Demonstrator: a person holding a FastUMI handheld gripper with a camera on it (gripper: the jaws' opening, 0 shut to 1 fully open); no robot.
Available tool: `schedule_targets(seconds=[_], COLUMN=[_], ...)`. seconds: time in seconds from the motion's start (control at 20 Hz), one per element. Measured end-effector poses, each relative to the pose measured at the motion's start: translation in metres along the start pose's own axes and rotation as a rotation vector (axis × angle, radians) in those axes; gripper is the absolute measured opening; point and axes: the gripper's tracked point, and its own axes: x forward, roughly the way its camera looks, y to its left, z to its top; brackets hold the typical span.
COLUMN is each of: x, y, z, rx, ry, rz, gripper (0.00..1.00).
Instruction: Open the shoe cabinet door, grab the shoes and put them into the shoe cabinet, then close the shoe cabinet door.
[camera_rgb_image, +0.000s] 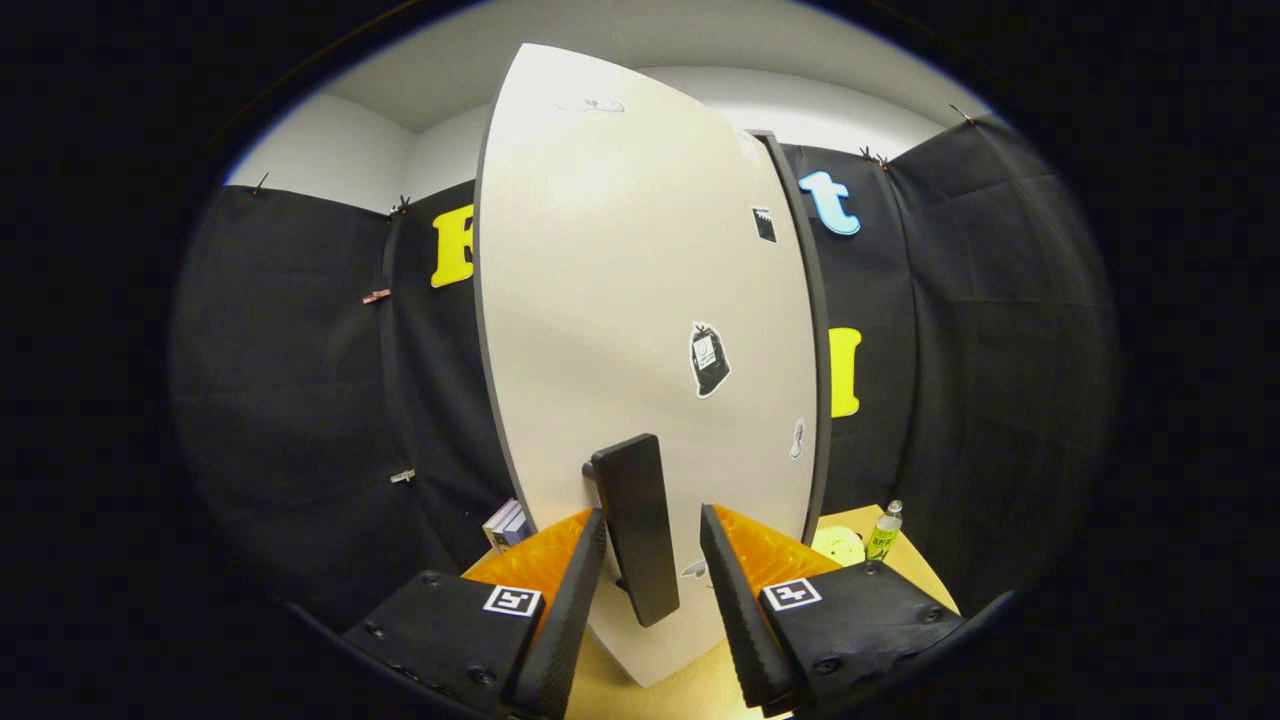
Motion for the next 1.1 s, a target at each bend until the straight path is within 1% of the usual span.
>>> schedule_targets(seconds=[0.1, 0.15, 0.2, 0.4, 1.1], x=[0.009, 0.012, 0.013, 0.015, -0.002], y=[0.014, 0.022, 0.024, 0.037, 0.032], z=[0.0, 0.0, 0.002, 0.004, 0.011], rx=[0.009, 0.007, -0.005, -0.012, -0.049], ry=[-0.004, -0.003, -0.003, -0.012, -0.029], rz=[0.017, 0.029, 0.025, 0.034, -0.008], gripper=[0.66, 0.69, 0.7, 0.68, 0.67])
